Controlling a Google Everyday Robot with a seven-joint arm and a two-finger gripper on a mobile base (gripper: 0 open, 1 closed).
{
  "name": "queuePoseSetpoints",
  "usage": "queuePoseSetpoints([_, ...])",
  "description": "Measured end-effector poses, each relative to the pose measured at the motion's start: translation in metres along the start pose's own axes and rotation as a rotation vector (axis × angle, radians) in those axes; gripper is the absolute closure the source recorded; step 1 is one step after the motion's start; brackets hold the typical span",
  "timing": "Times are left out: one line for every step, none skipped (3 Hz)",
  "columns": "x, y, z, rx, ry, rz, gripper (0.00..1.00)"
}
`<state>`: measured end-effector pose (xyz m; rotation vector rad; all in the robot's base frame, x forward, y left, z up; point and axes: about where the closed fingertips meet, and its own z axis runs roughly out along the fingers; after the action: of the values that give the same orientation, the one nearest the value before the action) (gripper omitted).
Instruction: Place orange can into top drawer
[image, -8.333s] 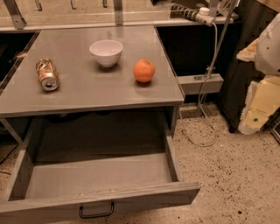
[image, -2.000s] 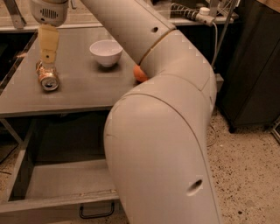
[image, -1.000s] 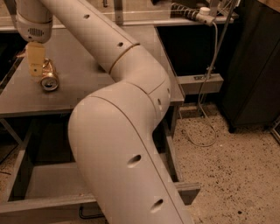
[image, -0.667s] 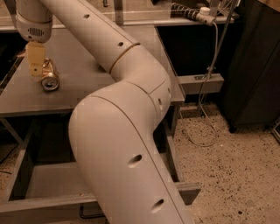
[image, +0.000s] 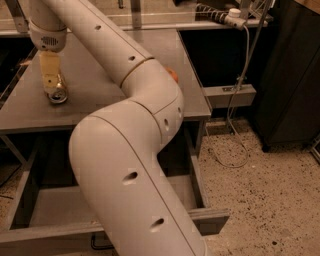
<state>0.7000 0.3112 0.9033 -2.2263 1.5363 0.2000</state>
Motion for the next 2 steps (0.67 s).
queuePoseSetpoints([0.008, -0.007, 0.011, -0.001, 0.013, 0.002, 0.00])
queuePoseSetpoints([0.019, -0.012, 0.019, -0.002, 0.020, 0.008, 0.00])
